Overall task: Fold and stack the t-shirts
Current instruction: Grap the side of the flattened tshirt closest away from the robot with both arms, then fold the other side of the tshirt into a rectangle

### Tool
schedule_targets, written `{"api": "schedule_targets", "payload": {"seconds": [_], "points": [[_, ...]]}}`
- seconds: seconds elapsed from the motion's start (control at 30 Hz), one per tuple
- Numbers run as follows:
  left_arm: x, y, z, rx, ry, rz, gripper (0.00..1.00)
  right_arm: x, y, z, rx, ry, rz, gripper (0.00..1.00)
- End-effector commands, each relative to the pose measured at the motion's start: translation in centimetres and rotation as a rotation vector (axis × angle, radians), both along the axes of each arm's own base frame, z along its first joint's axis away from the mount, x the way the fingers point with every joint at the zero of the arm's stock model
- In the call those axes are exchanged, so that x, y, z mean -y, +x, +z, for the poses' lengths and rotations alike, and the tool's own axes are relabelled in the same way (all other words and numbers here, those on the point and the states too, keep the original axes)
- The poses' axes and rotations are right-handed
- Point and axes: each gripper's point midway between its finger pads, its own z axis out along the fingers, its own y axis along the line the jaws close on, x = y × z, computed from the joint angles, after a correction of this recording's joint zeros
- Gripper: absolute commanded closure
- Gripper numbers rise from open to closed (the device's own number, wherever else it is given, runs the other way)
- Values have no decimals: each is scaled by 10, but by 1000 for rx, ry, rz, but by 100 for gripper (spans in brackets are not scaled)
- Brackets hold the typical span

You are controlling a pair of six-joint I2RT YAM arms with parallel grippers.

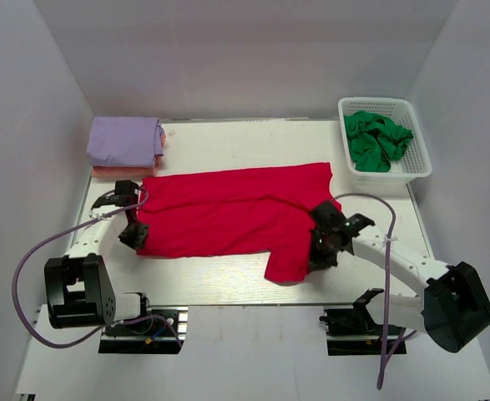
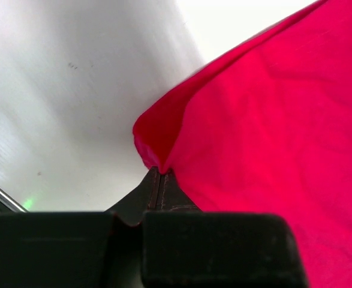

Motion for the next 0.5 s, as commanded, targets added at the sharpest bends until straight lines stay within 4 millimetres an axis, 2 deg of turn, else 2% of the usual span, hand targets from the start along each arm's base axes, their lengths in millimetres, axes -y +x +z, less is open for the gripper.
{"api": "schedule_targets", "payload": {"seconds": [0.0,0.1,0.13,0.17,0.23,0.27,0.3,0.37,0.47], "points": [[-5,21,15,63,19,2,100,-19,50,43,166,57,5,100],[-6,34,22,90,22,-7,100,-19,71,53,184,58,-10,100],[-6,37,22,85,22,-7,100,-20,86,65,218,78,-30,100],[-7,44,27,101,23,-7,100,-20,91,66,223,74,-20,100],[-7,50,29,102,23,-7,100,-9,109,72,246,55,-45,100],[-7,55,30,102,23,-7,100,-11,126,90,302,67,-37,100],[-7,58,31,104,23,-7,100,-1,137,89,295,53,-72,100],[-8,72,37,130,25,-7,100,-2,159,111,355,69,-58,100],[-9,87,38,128,25,-7,100,8,183,115,354,79,-71,100]]}}
